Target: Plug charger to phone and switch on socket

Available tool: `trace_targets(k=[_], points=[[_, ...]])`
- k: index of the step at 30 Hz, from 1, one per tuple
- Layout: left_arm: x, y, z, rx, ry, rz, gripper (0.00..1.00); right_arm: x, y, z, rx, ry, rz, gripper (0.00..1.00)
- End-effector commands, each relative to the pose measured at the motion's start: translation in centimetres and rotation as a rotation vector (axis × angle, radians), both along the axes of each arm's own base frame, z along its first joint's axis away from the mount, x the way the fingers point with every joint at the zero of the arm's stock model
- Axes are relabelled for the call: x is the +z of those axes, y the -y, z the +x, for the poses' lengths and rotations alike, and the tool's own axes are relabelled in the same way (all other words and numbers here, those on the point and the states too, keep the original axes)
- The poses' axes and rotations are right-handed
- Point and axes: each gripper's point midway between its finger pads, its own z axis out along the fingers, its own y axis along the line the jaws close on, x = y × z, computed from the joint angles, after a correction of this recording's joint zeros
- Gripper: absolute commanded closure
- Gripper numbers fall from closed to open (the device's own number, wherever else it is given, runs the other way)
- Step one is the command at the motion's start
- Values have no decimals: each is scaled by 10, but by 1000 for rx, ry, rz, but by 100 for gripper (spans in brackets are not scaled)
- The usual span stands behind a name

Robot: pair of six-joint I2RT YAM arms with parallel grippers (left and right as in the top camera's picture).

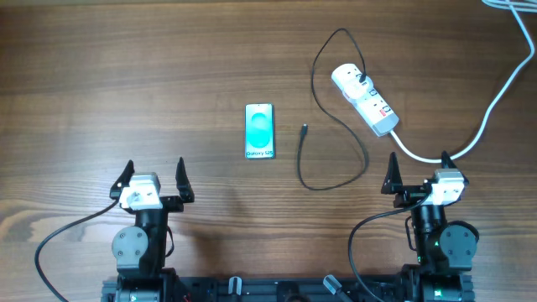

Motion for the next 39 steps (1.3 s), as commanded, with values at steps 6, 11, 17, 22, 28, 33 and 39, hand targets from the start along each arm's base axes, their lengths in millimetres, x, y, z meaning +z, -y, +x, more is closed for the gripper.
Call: trace_targets(k=[6,11,17,22,28,33,39], points=[[-1,-1,0,1,2,4,0,1,1,0,-7,6,11,0],[1,11,0,-65,10,-32,0,1,1,0,-7,6,12,0],[3,35,-2,-205,14,-71,0,1,1,0,-7,6,11,0],[23,104,-29,-634,31,-248,0,1,1,0,-7,6,11,0],[22,133,-54,-855,-6,-264,0,1,1,0,-7,6,11,0],[30,153,-81,-1054,0,-254,0,1,1,0,-7,6,11,0],[87,154,-97,-1108,210,-257,0,1,1,0,-7,6,11,0]])
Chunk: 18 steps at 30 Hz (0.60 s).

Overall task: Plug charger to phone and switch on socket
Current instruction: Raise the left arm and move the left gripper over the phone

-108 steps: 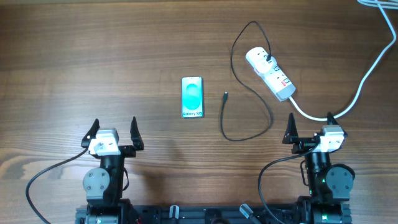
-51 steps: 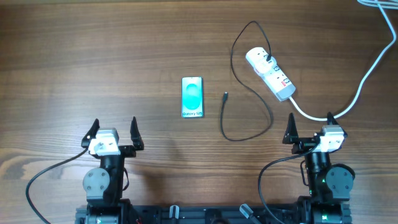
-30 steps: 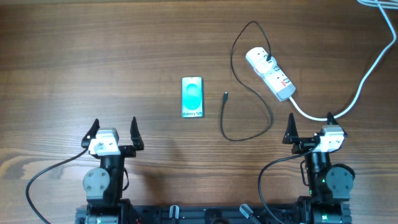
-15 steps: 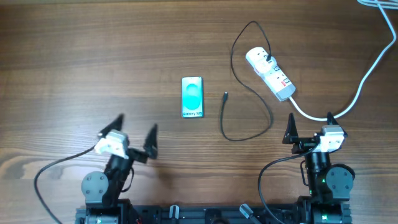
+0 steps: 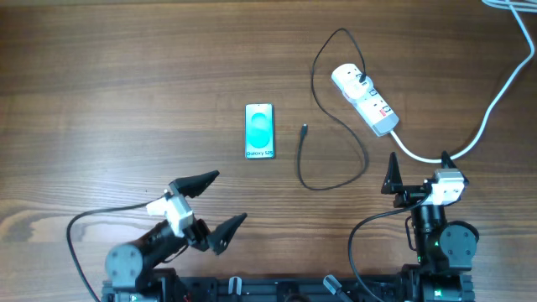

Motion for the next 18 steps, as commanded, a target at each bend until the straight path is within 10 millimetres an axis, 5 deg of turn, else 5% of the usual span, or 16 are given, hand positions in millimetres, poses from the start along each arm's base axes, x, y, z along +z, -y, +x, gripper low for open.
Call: trace_targets(k=[1,8,18], points=[[39,3,-23,-74,108,-78,0,1,1,0,-7,6,12,0],[107,-34,-23,122,272,-364,0,1,1,0,-7,6,12,0],[134,-63,-17,188,190,-608,0,1,1,0,-7,6,12,0]])
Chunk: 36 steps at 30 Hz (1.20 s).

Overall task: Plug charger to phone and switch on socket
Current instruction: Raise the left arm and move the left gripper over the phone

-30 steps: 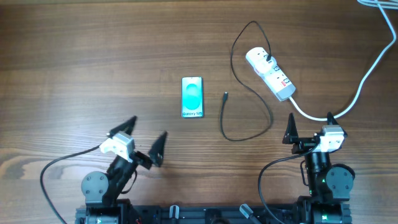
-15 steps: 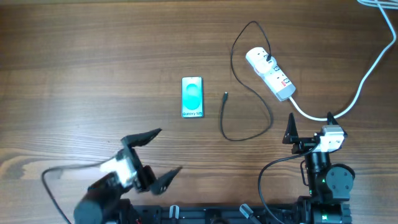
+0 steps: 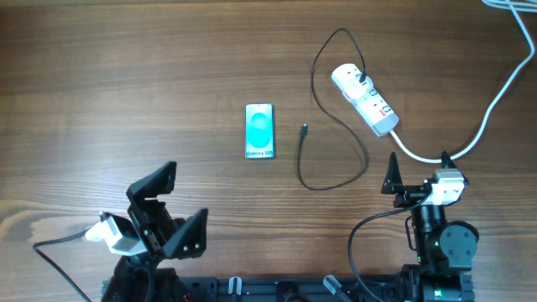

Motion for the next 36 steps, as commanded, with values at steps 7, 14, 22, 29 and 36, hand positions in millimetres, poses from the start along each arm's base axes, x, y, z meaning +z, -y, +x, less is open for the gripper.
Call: trace_targets(k=[7,14,22,29,36], points=[[42,-15,-5,23,-54,-114,0,1,1,0,-7,6,12,0],[79,-16,-10,33,-43,-115,0,1,1,0,-7,6,12,0],[123,7,14,-75,-113,-2,0,1,1,0,-7,6,12,0],[141,51,46,-367,-278,247,0,1,1,0,-7,6,12,0],[118,58,84,-476,-443,263,0,1,1,0,-7,6,12,0]])
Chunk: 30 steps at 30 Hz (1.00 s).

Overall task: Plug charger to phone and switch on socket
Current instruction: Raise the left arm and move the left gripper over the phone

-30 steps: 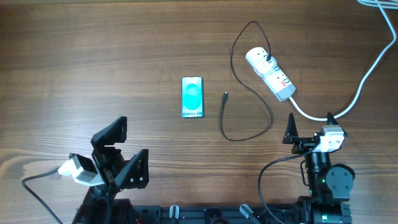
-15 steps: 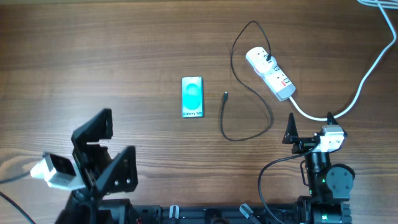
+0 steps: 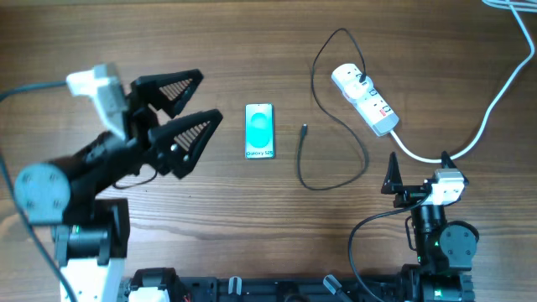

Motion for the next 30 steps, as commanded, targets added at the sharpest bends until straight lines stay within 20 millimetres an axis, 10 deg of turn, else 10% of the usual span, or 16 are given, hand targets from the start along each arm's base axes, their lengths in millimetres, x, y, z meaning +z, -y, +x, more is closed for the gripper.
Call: trace_targets(k=[1,18,23,30], points=[[-8,5,4,-84,-82,6,0,1,1,0,-7,6,11,0],[-13,15,43,-123,-299,68,1,1,1,0,-7,6,12,0],[-9,2,93,139,-301,107,0,1,1,0,-7,6,11,1],[-59,-36,127,517,-421,308,1,1,1,0,-7,6,11,0]])
